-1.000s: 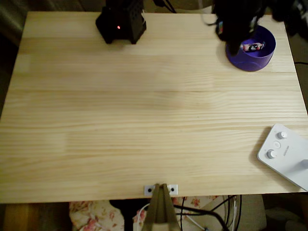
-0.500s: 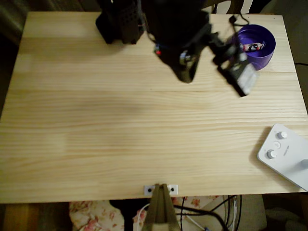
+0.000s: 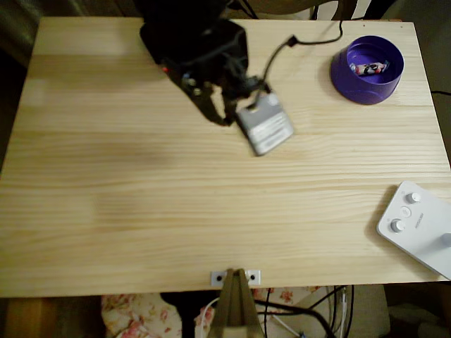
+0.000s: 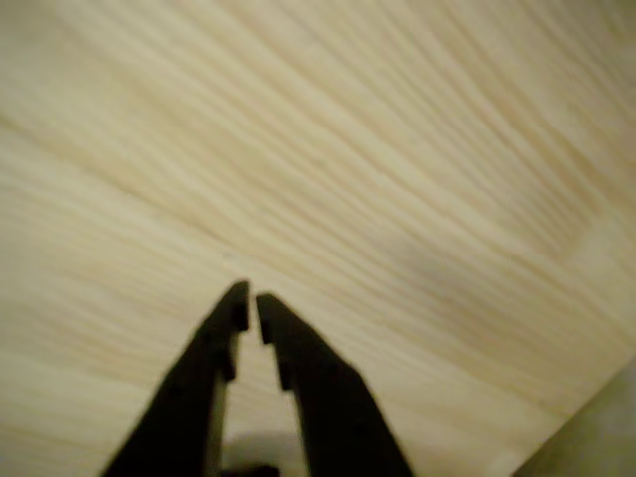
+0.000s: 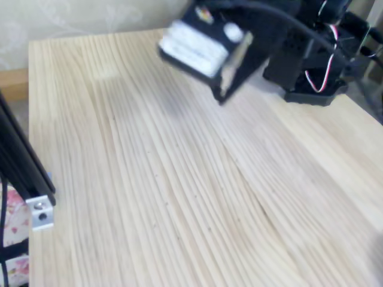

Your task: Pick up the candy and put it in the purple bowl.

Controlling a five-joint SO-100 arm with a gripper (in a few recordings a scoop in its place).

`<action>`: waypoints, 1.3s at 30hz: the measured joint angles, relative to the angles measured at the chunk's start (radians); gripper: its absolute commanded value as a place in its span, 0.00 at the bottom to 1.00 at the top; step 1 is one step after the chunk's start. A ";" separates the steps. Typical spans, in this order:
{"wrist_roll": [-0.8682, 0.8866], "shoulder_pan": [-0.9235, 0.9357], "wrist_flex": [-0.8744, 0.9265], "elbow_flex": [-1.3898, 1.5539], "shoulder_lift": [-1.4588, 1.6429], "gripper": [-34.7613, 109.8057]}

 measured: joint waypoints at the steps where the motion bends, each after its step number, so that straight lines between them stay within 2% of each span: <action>1: 0.017 0.032 -0.002 0.000 0.006 0.23; 8: 0.071 0.202 -0.005 0.155 0.179 0.23; 23: 0.132 0.403 -0.057 0.561 0.646 0.23; 39: 0.137 0.495 -0.041 0.824 0.953 0.23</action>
